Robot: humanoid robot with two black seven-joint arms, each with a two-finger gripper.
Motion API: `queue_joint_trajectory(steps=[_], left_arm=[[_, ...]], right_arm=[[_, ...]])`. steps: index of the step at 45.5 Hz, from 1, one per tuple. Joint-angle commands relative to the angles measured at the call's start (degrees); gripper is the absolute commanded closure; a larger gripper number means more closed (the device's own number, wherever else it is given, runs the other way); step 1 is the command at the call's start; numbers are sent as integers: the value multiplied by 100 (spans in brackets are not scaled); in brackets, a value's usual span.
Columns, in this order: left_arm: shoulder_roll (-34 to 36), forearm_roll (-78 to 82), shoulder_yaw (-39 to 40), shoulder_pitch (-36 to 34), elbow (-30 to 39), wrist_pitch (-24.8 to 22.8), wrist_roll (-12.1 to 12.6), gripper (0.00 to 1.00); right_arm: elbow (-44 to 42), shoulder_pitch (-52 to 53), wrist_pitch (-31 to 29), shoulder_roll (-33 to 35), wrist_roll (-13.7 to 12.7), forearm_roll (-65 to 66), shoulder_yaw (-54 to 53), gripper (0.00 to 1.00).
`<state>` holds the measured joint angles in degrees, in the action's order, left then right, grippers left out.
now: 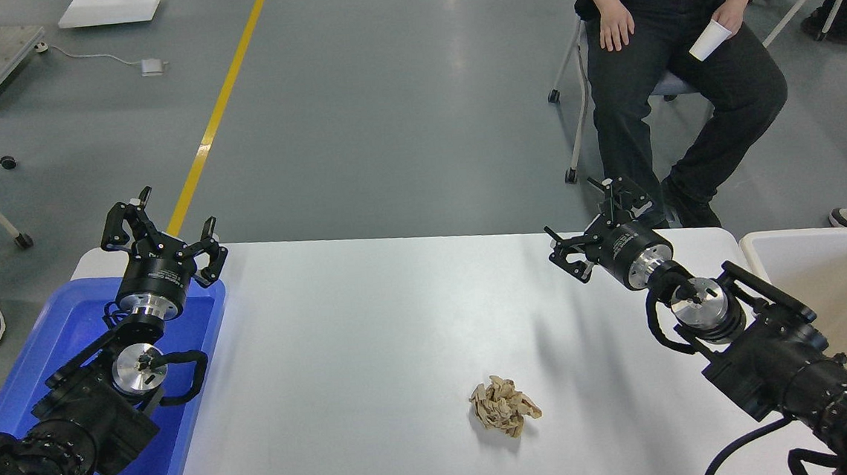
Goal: Tidy desktop
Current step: 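Raise the right gripper and open it above the table, then lower the open right gripper down to the crumpled beige wrapper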
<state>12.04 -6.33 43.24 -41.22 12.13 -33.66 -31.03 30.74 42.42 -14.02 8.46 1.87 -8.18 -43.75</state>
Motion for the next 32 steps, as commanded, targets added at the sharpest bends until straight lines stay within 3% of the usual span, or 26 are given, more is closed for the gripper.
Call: queue_joint_trajectory(steps=[1, 9, 20, 32], left_arm=[[0, 0, 0, 0, 0, 0, 0, 0], [0, 0, 0, 0, 0, 0, 0, 0], [0, 0, 0, 0, 0, 0, 0, 0], [0, 0, 9, 0, 0, 0, 0, 0]], right_arm=[[652, -32, -127, 507, -2, 764, 279, 0], [1548, -15, -40, 938, -2, 1555, 604, 0], [3332, 47, 611, 1597, -46, 2926, 1421, 0], [3650, 205, 646, 1650, -73, 4156, 2669, 0]])
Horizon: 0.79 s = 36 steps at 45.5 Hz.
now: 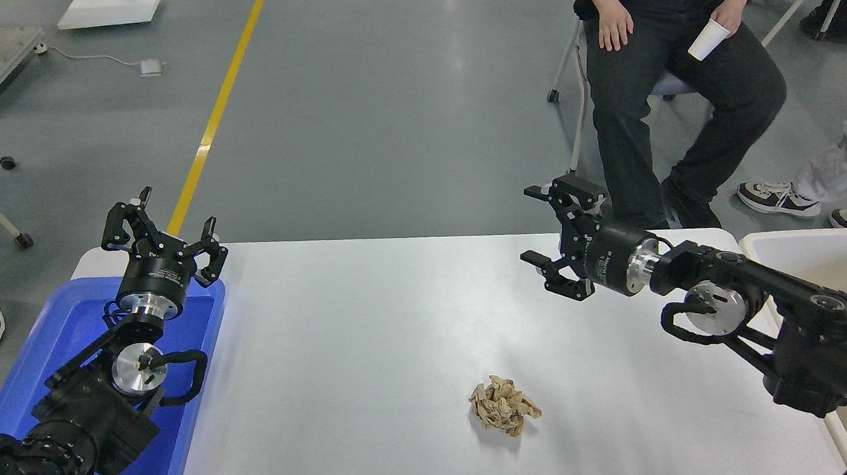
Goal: Tidy desktop
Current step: 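Lower the open right gripper down to the crumpled beige wrapper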
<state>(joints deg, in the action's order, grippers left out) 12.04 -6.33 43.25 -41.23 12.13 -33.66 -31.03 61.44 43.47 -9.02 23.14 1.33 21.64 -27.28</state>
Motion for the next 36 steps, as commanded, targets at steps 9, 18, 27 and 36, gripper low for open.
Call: queue_joint_trajectory(steps=[9, 18, 27, 36], left_arm=[[0, 0, 0, 1, 0, 0, 0, 0], [0, 0, 8, 1, 0, 0, 0, 0], [0, 0, 0, 1, 0, 0, 0, 0], [0, 0, 8, -8, 0, 0, 0, 0]], right_arm=[[615, 135, 164, 60, -1, 2273, 1787, 0], [475, 249, 375, -134, 16, 3460, 2402, 0], [475, 451, 419, -152, 16, 3830, 2728, 0], [475, 829, 419, -143, 7, 4024, 3211, 0]])
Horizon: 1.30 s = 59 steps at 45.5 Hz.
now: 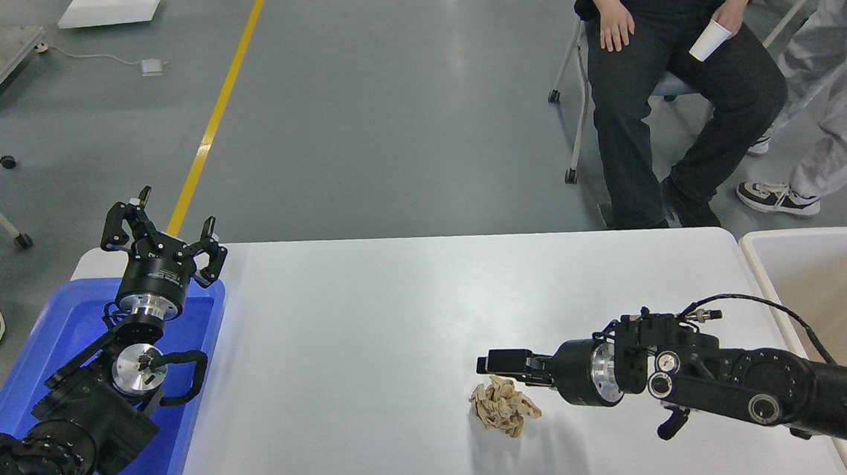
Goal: Tidy desktop
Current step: 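Lower the open right gripper down to the crumpled beige wrapper, then close the right gripper on the crumpled beige wrapper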
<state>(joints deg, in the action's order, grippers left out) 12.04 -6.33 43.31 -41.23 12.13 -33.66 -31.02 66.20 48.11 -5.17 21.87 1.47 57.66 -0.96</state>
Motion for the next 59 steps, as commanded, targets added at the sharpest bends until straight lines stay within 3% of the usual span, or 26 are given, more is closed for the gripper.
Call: queue_joint_trajectory(steps=[1, 21, 59], left_arm=[[0, 0, 2, 1, 0, 0, 0, 0], [0, 0, 2, -8, 0, 0, 0, 0], [0, 0, 2, 1, 0, 0, 0, 0]], right_arm=[[-2, 418, 25, -24, -6, 421, 641, 0], [-143, 1262, -89, -253, -15, 333, 1581, 0], [-450, 1227, -116, -736, -15, 324, 1749, 0]])
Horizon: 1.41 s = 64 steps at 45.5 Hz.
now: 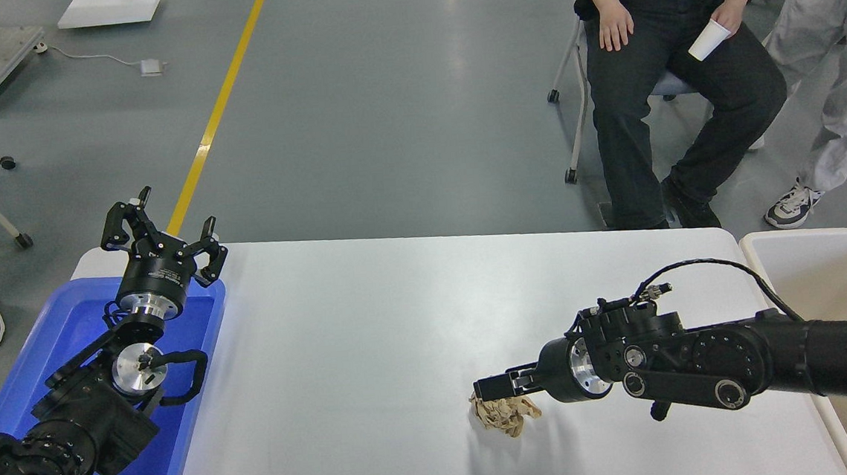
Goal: Tidy desktop
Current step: 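Close the right gripper on the crumpled beige wrapper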
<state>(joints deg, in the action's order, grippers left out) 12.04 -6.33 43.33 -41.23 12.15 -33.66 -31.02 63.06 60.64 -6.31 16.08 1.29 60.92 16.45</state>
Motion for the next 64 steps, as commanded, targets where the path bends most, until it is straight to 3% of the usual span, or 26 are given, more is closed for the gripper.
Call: queue_joint_trajectory(steps=[1, 31, 39, 41, 42, 44, 46, 64], left_arm=[[0, 0, 0, 1, -2, 0, 0, 0], [0, 0, 0, 1, -2, 0, 0, 0], [0, 0, 0, 1, -2, 0, 0, 0], [0, 0, 0, 1, -2, 0, 0, 0], [0, 0, 0, 1, -2, 0, 0, 0], [0, 0, 0, 1, -2, 0, 0, 0], [0, 0, 0, 1, -2, 0, 0, 0], [0, 0, 0, 1, -2, 0, 0, 0]], right_arm=[[-144, -43, 7, -158, 3, -1, 8, 0], [-557, -430, 113, -413, 38, 8, 8, 0], [-557, -457, 429, -413, 47, 8, 78, 3], [-557, -448, 429, -404, 47, 8, 139, 13], [-549, -448, 420, -404, 56, 17, 174, 32], [-557, -456, 420, -404, 47, 34, 262, 81], [-557, -456, 403, -404, 47, 43, 350, 100], [-505, -492, 491, -290, 135, -1, 377, 100]])
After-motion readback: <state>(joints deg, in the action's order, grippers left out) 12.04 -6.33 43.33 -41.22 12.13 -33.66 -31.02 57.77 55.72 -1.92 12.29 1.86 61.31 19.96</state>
